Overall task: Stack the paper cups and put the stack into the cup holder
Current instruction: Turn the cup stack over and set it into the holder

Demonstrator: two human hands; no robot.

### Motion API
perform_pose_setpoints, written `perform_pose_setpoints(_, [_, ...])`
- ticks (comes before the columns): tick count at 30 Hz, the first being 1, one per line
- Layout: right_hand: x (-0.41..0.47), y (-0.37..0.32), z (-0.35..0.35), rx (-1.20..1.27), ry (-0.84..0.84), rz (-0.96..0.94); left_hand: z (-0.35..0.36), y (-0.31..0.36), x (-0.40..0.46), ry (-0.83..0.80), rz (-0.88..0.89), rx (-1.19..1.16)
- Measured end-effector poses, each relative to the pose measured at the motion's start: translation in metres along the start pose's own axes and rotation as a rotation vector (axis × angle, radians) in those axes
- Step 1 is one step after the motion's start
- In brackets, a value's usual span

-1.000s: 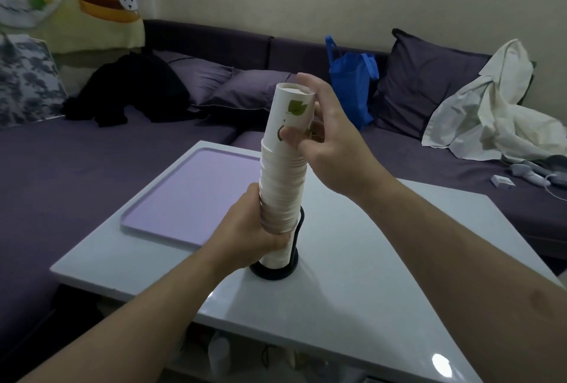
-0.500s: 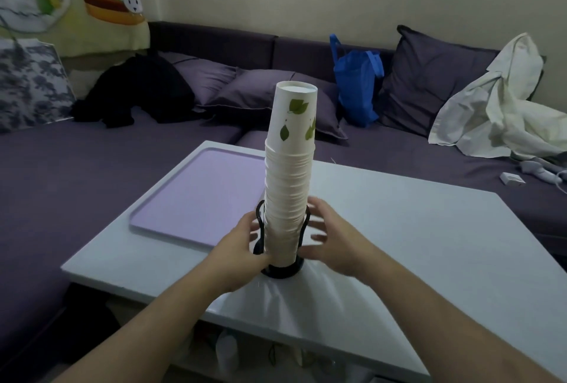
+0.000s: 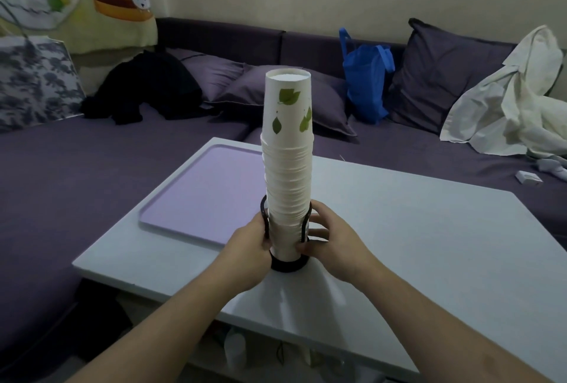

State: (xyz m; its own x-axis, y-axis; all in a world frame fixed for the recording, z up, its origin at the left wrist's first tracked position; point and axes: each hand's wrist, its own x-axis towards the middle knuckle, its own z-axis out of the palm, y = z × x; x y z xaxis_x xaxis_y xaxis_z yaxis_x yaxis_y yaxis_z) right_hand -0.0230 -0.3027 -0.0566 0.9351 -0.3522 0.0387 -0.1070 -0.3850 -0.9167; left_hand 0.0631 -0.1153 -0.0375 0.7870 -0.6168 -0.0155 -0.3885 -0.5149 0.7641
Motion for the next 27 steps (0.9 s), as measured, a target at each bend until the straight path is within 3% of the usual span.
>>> perform_pose_setpoints(9, [0.045, -0.043, 0.022, -0.011, 0.002, -0.104, -0.057, 0.006, 0.028, 0.099, -0.021, 0.055])
perform_pose_setpoints(17, [0.095, -0.054, 0.077, 0.011, -0.029, -0.118, -0.103, -0.027, 0.052, 0.136, -0.072, 0.118])
perform_pose_setpoints(27, [0.104, -0.032, 0.112, -0.045, -0.049, -0.074, -0.093, -0.076, 0.061, 0.107, -0.177, 0.091])
